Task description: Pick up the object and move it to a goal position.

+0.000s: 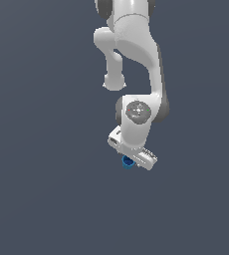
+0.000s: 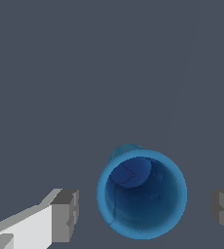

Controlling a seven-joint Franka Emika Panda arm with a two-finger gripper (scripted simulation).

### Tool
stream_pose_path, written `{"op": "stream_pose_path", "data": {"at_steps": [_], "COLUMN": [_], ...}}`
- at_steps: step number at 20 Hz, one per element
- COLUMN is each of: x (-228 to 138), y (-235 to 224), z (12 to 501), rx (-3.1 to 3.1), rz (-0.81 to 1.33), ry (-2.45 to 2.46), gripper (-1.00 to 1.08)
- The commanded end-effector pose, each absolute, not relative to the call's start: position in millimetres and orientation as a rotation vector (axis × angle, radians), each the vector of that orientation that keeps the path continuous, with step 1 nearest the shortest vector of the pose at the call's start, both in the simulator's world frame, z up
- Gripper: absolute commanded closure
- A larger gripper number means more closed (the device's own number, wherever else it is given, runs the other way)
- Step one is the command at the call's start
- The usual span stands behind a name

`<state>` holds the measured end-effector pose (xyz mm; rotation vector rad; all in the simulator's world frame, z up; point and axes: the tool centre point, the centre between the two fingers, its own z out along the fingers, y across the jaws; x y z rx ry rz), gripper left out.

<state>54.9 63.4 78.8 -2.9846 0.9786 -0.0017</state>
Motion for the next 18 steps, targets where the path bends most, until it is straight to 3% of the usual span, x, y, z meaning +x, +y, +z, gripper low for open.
{"op": "stream_pose_path", "data": {"at_steps": [1,11,12,18], "x": [54,55,55,55], "y": [63,63,63,63], "z": [66,40,40,40], "rx": [-2.985,-2.984,-2.984,-2.984], "rz": [0.000,0.000,0.000,0.000], "ry": [0.980,0.984,0.984,0.984], "gripper": [-0.92,-0.92,1.08,1.08]}}
